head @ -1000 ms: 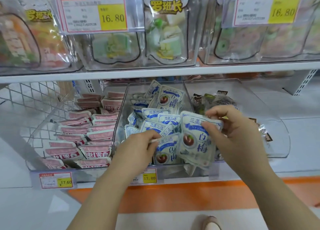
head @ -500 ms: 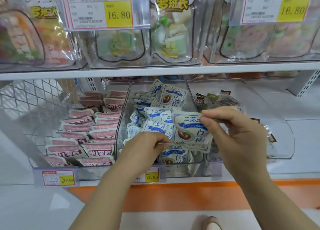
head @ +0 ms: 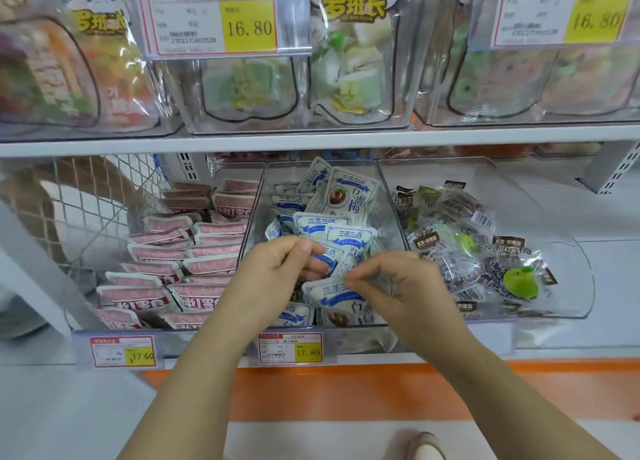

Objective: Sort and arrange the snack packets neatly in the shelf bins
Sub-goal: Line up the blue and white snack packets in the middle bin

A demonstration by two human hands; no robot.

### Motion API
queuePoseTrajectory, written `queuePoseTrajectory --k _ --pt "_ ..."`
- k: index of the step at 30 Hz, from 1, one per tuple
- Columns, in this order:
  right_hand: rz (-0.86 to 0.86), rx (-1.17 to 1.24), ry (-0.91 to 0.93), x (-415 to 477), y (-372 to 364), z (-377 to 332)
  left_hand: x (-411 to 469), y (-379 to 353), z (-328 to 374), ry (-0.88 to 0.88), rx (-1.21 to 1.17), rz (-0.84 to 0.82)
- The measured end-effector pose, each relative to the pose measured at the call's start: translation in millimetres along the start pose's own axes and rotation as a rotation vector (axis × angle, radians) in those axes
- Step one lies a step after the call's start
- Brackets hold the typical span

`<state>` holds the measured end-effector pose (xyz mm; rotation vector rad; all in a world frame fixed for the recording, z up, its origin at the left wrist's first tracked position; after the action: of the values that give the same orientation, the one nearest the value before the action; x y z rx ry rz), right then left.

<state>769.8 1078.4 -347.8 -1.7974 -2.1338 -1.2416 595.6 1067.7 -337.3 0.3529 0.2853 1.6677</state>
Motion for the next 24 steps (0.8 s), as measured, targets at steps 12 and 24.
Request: queuePoseTrajectory --k 12,24 --pt "-0.441 -0.563 -0.044 -2 0 2 -15 -7 -6 -0.096 0.413 -0.162" --pt "-0.523 -0.503 0.147 22 33 -10 -18 -20 -3 -0.190 0.590 -0.207"
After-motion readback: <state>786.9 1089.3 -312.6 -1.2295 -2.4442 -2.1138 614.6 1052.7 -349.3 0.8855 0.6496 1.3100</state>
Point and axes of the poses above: each hand's wrist, its own x-axis towards the middle knuckle, its own y-axis out of the back of the hand, z = x × y, the point moved 1 cm from there along x, towards the middle knuckle, and after that the axes turned 2 degrees about z, right-handed, at the moved point
